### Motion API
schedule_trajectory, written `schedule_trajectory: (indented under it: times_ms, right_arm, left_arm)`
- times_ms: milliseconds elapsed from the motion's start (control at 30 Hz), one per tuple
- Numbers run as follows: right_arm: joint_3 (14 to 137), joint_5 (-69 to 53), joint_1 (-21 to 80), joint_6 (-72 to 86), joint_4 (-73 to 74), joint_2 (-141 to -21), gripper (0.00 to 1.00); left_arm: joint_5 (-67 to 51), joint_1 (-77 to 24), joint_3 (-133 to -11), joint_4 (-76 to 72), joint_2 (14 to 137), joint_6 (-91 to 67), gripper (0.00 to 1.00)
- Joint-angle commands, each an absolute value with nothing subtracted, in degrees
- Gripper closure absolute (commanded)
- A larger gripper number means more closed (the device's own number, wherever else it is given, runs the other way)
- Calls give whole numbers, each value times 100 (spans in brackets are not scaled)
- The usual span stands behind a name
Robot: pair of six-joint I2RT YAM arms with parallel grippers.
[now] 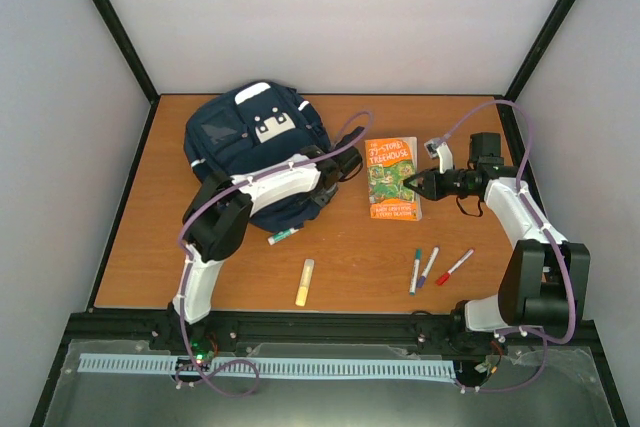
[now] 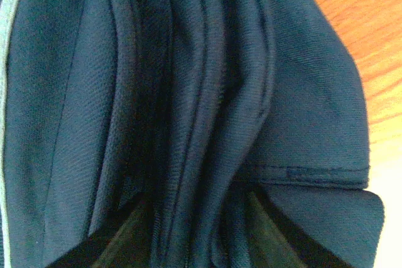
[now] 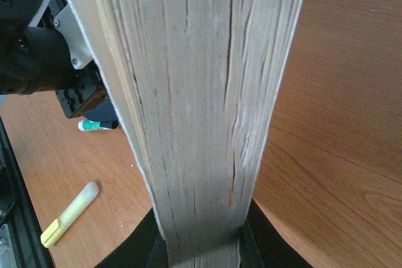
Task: Pack the student bag
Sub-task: Place the book in the student bag.
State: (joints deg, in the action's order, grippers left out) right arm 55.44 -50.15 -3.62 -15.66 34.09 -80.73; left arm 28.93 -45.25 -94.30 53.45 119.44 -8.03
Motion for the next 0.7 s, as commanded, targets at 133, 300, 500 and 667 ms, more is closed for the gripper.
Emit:
schedule_trajectory:
  times_ms: [133, 300, 500, 667]
  right_arm:
    - [5634, -5404, -396, -1646, 3231, -8058, 97]
    - [5554, -5401, -391, -1399, 3127, -7975, 97]
    - [5868, -5762, -335, -463, 3331, -8142, 97]
    - [6543, -6135, 61, -301, 4263, -8702, 97]
  left_arm:
    - [3055, -4406, -9759, 5486, 12055, -836, 71]
    - [3259, -4408, -9854, 5466, 11941, -804, 95]
    - [3564, -4427, -9756, 5208, 11201, -655, 99]
    - [3654, -4430, -9394, 4895, 10507, -519, 99]
